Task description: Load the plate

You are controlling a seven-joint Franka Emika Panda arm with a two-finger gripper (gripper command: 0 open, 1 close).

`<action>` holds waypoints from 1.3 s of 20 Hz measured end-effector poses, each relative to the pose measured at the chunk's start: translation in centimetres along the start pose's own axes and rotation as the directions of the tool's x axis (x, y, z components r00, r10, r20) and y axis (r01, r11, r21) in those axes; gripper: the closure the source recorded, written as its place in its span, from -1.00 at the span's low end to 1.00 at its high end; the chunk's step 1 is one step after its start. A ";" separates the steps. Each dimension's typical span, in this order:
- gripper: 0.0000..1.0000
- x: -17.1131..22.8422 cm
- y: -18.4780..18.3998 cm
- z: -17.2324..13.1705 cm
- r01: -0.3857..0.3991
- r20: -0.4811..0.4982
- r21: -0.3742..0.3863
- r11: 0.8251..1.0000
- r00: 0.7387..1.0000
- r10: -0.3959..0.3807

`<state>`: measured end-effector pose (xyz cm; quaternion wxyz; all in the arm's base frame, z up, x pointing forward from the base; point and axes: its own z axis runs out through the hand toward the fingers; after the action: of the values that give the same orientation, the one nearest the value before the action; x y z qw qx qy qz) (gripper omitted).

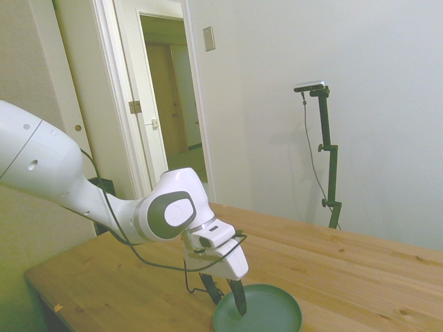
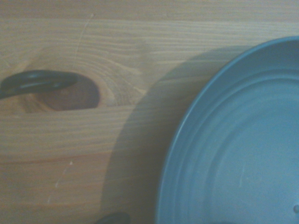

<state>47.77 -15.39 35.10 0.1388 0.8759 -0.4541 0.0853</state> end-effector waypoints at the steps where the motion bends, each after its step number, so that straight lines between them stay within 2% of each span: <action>1: 1.00 0.0 0.0 0.0 0.000 0.000 0.000 1.000 1.000 0.000; 26: 1.00 0.0 0.3 0.8 0.023 -0.002 -0.016 1.000 1.000 -0.023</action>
<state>47.56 -15.82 34.43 0.1473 0.8799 -0.4443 0.0812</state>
